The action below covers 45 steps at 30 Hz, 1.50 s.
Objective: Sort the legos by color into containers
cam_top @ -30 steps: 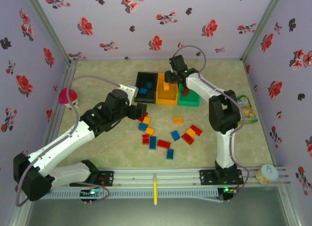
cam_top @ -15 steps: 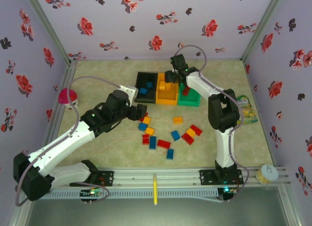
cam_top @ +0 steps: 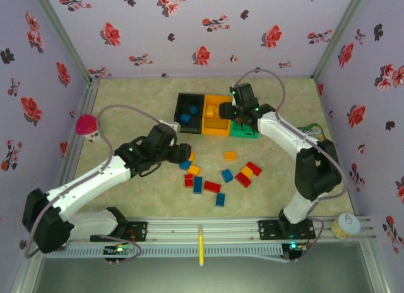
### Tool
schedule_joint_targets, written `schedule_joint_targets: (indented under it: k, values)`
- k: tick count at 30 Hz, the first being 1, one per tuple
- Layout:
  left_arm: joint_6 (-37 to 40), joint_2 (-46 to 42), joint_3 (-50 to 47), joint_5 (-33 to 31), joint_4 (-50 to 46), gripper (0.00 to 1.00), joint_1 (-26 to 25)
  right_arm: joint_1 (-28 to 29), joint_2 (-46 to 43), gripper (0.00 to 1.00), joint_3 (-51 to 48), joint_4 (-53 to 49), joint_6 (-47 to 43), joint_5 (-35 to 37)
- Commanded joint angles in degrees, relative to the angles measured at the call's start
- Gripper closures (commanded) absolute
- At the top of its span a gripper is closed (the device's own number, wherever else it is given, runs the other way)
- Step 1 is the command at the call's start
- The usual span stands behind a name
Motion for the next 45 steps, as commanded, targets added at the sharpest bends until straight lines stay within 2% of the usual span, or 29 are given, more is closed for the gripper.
schedule_joint_targets:
  k: [1,7,15,27,39,45]
  values:
    - [-5.87,3.29,-1.75,-0.48,-2.15,0.24,-1.62,1.24,-3.00,0.39,-4.24,1.40,2.08,0.19]
    - [-9.40,10.09,-1.50,1.13,-1.99,0.24,-3.93,1.43,-7.29,0.39,-9.02,1.44,3.55,0.08]
    - [-10.13,18.16,1.40,4.64,-1.86,0.30,-5.54,1.43,-9.71,0.39,-10.96,0.09,3.20,1.47]
    - [-7.41,25.21,5.05,7.64,-0.35,0.30,-5.78,1.43,-10.66,0.39,-11.93,-0.15,2.94,2.37]
    - [-5.29,29.80,7.78,7.57,0.23,0.30,-5.84,1.43,-11.93,0.38,-13.44,-0.19,2.59,3.43]
    - [-4.70,31.56,8.92,7.44,-0.01,0.38,-5.84,1.35,-12.17,0.38,-13.68,-0.15,2.50,3.66]
